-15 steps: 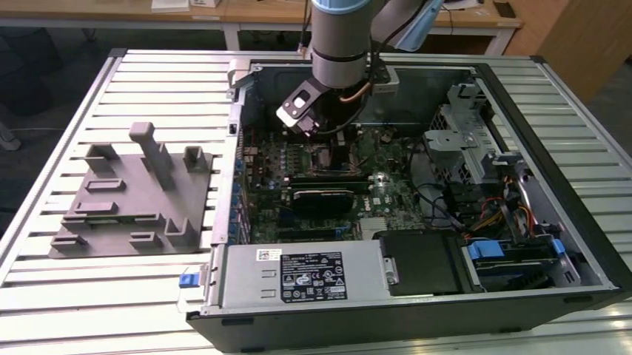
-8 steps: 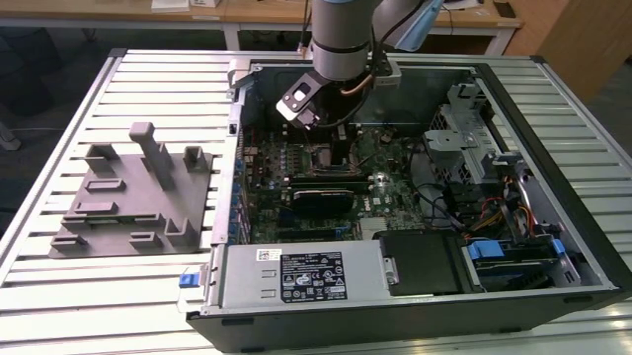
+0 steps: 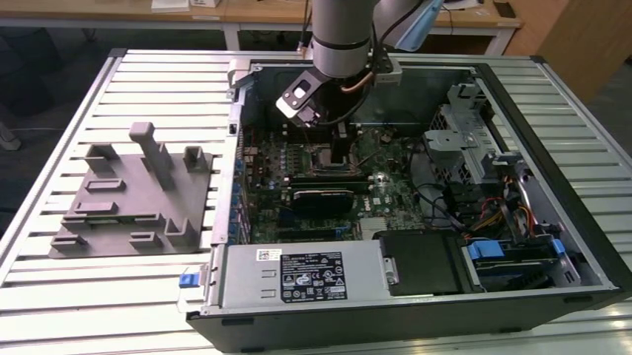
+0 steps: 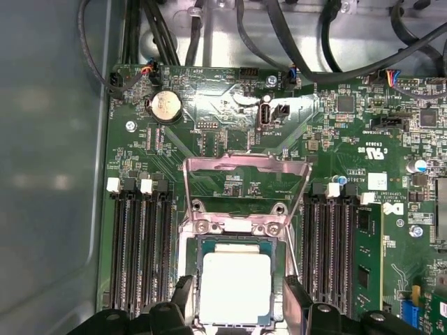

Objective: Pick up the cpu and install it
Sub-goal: 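Place the cpu into insertion slot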

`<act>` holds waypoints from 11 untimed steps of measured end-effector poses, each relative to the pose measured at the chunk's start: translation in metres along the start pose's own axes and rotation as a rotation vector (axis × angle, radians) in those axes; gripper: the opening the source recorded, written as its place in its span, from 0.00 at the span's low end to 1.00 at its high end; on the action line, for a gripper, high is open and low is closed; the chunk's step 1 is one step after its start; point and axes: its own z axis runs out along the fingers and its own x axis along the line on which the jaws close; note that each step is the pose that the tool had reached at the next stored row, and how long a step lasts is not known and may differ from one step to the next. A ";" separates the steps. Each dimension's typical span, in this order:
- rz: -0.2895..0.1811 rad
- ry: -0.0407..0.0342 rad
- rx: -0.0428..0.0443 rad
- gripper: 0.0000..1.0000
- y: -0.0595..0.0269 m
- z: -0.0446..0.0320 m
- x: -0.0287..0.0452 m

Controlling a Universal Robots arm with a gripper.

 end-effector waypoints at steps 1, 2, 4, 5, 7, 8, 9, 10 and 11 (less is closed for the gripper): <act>0.000 0.0001 -0.0001 0.62 0.0000 0.0000 0.0000; 0.000 0.0001 -0.0001 0.62 0.0000 -0.0001 0.0000; 0.000 0.0000 0.0000 0.54 0.0000 -0.0002 0.0000; 0.000 0.0000 0.0000 0.54 0.0000 -0.0002 0.0000; 0.000 0.0000 -0.0001 0.42 0.0000 -0.0003 0.0000; 0.000 0.0000 0.0000 0.42 0.0000 -0.0004 0.0000; 0.000 0.0001 -0.0001 0.36 0.0000 -0.0004 0.0000; 0.000 0.0000 -0.0001 0.30 0.0000 -0.0005 0.0000; 0.000 0.0000 -0.0001 0.30 0.0000 -0.0005 0.0000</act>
